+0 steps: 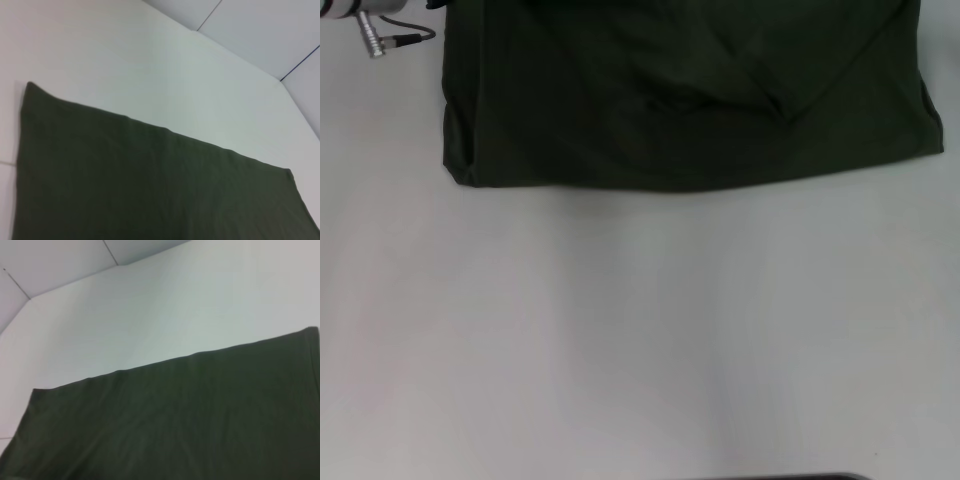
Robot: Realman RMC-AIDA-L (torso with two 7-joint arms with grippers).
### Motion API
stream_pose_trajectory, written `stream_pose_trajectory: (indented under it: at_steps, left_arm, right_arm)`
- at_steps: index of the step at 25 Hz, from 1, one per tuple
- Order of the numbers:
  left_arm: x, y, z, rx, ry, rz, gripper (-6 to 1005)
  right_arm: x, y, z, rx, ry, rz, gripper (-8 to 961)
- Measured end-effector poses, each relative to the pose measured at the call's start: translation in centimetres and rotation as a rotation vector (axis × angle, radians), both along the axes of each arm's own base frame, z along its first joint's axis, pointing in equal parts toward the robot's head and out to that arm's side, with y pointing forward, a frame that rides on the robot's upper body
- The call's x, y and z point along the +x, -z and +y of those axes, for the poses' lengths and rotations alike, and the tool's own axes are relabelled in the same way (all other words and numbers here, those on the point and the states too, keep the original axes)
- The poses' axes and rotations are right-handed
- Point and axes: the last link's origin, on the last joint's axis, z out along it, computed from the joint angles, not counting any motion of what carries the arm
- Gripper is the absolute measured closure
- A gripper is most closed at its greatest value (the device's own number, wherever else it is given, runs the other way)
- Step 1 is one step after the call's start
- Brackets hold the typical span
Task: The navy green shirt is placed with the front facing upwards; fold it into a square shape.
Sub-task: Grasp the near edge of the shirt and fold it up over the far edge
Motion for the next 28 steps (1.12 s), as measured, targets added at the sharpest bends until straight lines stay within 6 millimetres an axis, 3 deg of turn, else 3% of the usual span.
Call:
stream_pose_trajectory:
  at_steps: [7, 19, 28]
  left_arm:
    - [0.6, 0.7, 0.5, 0.013, 0.022, 0.048, 991]
    - [1.3, 1.1, 1.1, 0.055, 0.06, 0.102, 990]
    - [1.9, 1.0, 1.6, 0.087, 0.071, 0.125, 989]
  right_arm:
    - [-0.3, 0.9, 1.0, 0.038, -0.036, -0.062, 817]
    - [-0.3, 0.7, 1.9, 0.105, -0.032, -0.107, 801]
    - [-1.8, 1.6, 2.7, 0.099, -0.073, -0.155, 789]
